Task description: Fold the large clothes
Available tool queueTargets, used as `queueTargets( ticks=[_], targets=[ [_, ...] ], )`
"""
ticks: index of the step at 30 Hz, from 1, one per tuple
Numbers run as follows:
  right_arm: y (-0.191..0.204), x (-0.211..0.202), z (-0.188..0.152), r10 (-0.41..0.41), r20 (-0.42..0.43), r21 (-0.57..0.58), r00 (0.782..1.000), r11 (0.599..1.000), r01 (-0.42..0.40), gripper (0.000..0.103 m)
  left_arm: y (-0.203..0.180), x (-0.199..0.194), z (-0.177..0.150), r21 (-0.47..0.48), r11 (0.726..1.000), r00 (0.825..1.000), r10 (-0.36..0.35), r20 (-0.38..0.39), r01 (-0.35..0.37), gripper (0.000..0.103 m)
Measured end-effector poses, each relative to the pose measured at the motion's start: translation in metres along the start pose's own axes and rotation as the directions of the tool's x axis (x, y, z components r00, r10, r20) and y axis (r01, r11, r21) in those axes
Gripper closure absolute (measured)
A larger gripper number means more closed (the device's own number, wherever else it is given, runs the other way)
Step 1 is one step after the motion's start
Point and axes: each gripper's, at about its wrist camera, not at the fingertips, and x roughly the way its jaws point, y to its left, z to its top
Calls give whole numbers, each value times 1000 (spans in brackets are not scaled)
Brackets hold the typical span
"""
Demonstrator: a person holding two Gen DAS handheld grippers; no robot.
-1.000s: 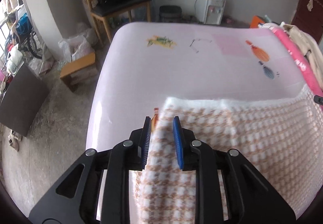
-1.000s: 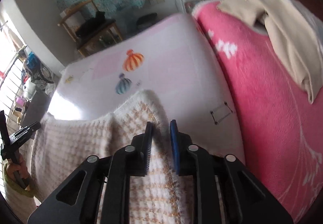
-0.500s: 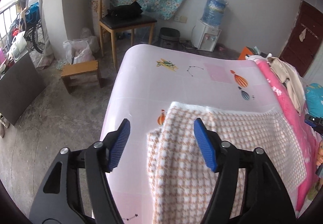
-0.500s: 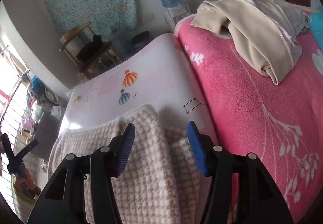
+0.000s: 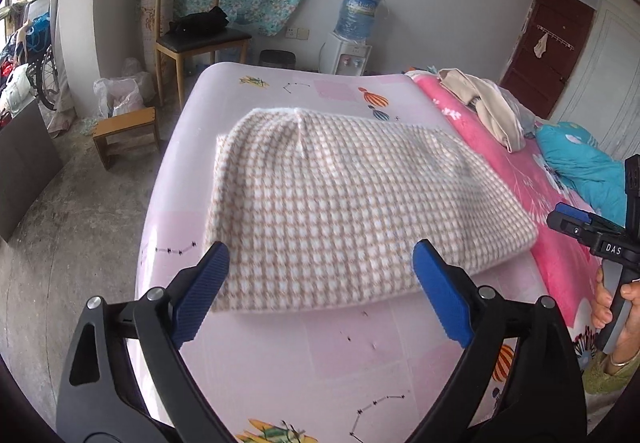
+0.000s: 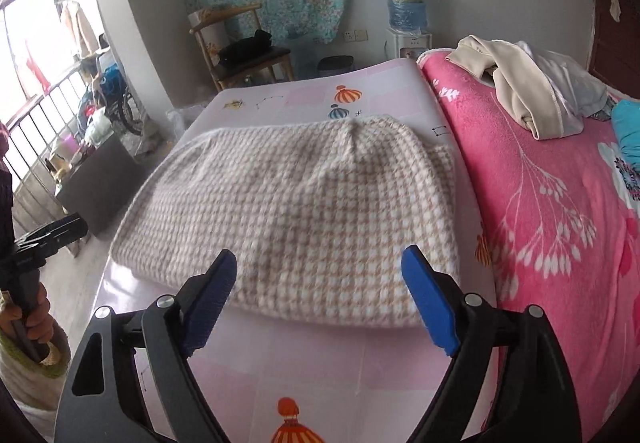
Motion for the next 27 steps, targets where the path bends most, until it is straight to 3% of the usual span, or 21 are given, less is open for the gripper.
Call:
queueTargets(
  ticks=[5,12,15,20,27],
  targets=[
    [25,-18,-32,11,-16,5,1000,1000,-11,14,-26,-22,-28,-10,1000,999,-9,43,10,9],
    [46,-44,-47,-98,48,-17,994,995,99,8,-58,-44,-36,50,992,989,110,96,-115,8],
    [51,-53,-46,-149,90,-37,985,988,153,6,-66,-52,-36,43,981,976,184,118,-190,8],
    [60,-64,-44,-202,155,-97,967,971,219,6,-77,-58,-33,51,946,938,310,155,-321,8],
    [70,-70,-42,-255,237,-110,937,952,286,6,-80,-44,-30,41,955,952,290,98,-295,8]
  ],
)
